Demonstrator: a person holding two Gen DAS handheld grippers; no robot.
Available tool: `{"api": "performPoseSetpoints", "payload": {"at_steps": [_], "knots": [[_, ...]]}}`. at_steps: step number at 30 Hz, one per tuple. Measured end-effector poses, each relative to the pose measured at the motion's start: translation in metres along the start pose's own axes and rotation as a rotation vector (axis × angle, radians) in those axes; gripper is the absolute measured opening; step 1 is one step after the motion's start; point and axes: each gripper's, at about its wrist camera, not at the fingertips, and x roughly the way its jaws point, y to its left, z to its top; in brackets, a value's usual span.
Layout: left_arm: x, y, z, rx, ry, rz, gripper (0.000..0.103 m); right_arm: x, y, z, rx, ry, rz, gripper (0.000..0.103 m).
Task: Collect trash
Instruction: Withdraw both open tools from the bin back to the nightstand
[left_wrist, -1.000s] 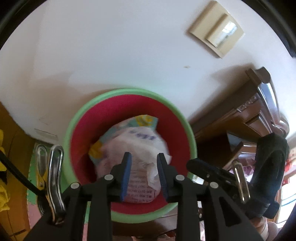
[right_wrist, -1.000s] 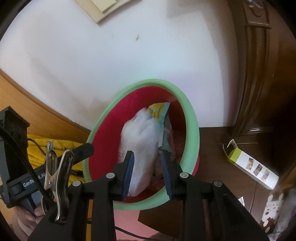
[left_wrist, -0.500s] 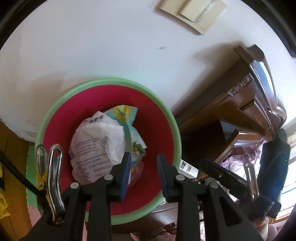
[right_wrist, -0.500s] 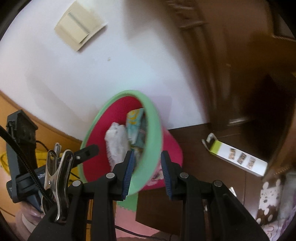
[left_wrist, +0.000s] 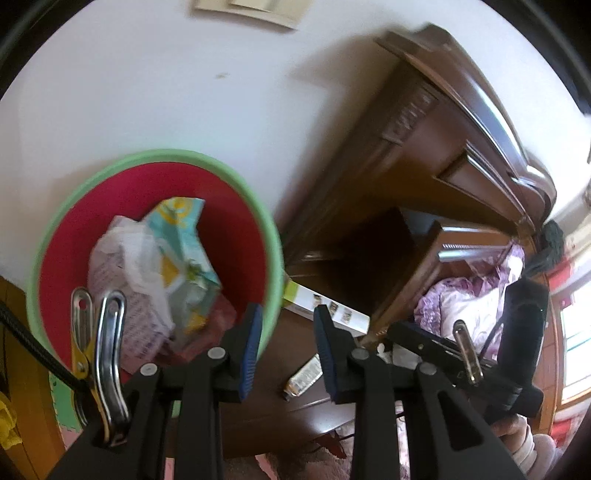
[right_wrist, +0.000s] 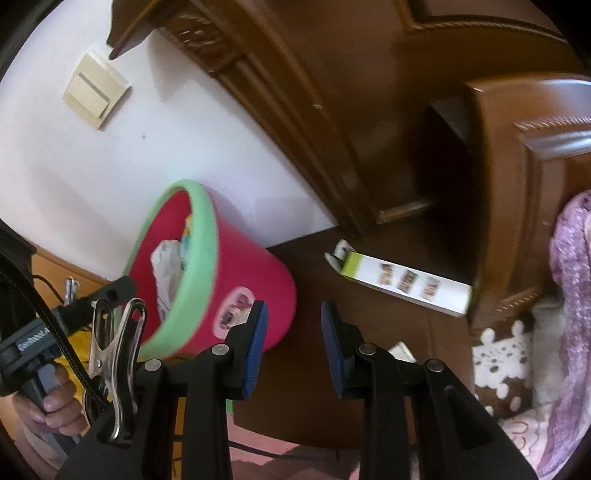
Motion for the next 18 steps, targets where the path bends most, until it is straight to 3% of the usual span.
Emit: {"api": "performPoseSetpoints", "payload": {"at_steps": [18], "knots": [[0.065, -0.083, -0.048, 0.118, 0.138, 0.020, 0.035, -0.031, -0.089, -0.031, 0.040, 0.053, -0.062, 0.031]]}}
